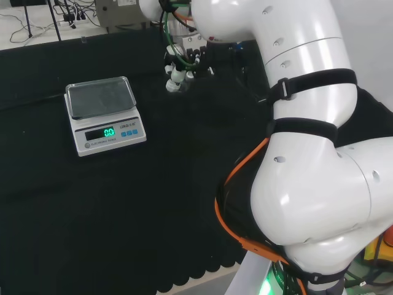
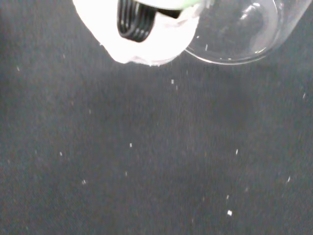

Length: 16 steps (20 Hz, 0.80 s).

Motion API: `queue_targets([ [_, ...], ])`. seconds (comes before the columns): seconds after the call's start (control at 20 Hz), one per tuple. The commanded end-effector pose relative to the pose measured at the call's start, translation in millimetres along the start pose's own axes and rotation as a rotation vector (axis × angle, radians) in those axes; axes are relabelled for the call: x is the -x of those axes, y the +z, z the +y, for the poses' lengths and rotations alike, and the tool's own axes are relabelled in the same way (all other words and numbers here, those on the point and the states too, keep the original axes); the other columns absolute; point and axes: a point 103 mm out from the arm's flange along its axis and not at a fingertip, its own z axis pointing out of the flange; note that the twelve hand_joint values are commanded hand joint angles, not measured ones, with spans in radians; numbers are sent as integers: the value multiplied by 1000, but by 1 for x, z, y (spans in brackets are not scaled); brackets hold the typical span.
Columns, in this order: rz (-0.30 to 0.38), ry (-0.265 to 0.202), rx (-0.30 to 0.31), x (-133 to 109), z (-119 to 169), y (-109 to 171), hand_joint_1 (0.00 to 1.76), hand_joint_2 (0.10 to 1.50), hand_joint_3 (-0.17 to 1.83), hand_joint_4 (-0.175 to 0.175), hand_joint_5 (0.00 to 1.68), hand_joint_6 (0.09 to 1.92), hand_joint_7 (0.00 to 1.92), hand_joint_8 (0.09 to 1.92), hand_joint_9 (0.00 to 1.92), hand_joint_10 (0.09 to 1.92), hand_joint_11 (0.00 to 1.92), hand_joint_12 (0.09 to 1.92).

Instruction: Put the beaker on the electronic balance.

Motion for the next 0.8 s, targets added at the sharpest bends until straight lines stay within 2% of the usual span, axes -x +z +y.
queue_targets([
  [0.05, -27, -13, 32, -4, -9, -32, 1326, 1256, 24, -175, 639, 1514, 515, 1565, 799, 1456, 808, 1176],
  [0.45, -56, -55, 70, -21, -19, -63, 1325, 1259, 19, -175, 640, 1514, 521, 1563, 813, 1450, 806, 1185],
  [0.8, -76, -144, 90, -65, -17, -84, 1325, 1260, 15, -175, 642, 1511, 524, 1560, 814, 1447, 804, 1189],
])
